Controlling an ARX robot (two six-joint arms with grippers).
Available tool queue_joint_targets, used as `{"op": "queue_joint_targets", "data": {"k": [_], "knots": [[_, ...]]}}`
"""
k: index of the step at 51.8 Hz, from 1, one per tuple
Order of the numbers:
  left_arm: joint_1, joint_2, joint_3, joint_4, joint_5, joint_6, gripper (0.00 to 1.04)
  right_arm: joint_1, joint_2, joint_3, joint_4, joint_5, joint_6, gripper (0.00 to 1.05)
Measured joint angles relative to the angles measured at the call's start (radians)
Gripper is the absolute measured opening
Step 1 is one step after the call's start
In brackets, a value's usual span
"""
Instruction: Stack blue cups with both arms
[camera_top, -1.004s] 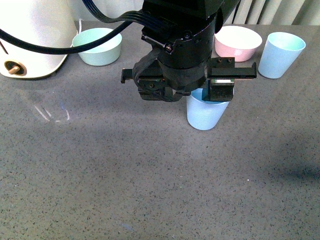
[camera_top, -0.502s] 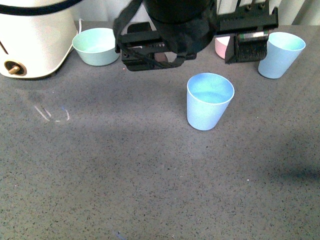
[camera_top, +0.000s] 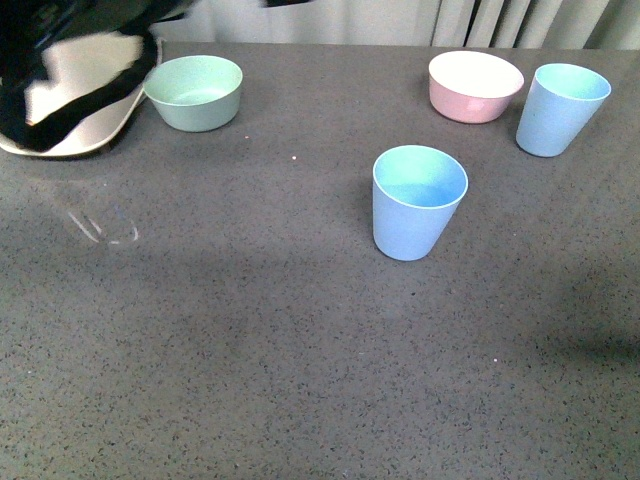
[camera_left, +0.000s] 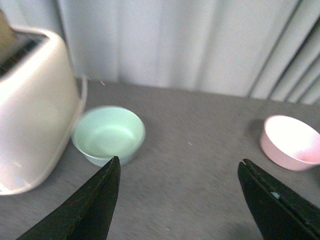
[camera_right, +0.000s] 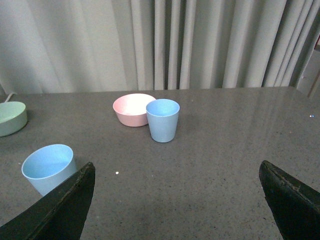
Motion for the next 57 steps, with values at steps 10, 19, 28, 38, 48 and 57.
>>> {"op": "queue_joint_targets", "data": {"k": [10, 19, 28, 38, 48, 57], "knots": [[0.115, -0.201, -0.287, 0.299, 0.064, 0.178, 0.41, 0.000, 0.000, 0.000, 0.000, 0.003, 0.000, 0.96], [0.199, -0.324, -0.452, 0.309, 0.141, 0.214, 0.14, 0.000, 0.000, 0.000, 0.000, 0.003, 0.000, 0.96], [0.267, -0.445, -0.561, 0.301, 0.217, 0.222, 0.02, 0.000, 0.000, 0.000, 0.000, 0.003, 0.000, 0.96], [0.349, -0.599, -0.665, 0.244, 0.289, 0.225, 0.02, 0.000, 0.000, 0.000, 0.000, 0.003, 0.000, 0.96], [0.414, -0.710, -0.764, 0.230, 0.359, 0.228, 0.02, 0.000, 0.000, 0.000, 0.000, 0.003, 0.000, 0.96], [0.467, -0.895, -0.799, 0.085, 0.410, 0.229, 0.02, 0.000, 0.000, 0.000, 0.000, 0.003, 0.000, 0.96]]}}
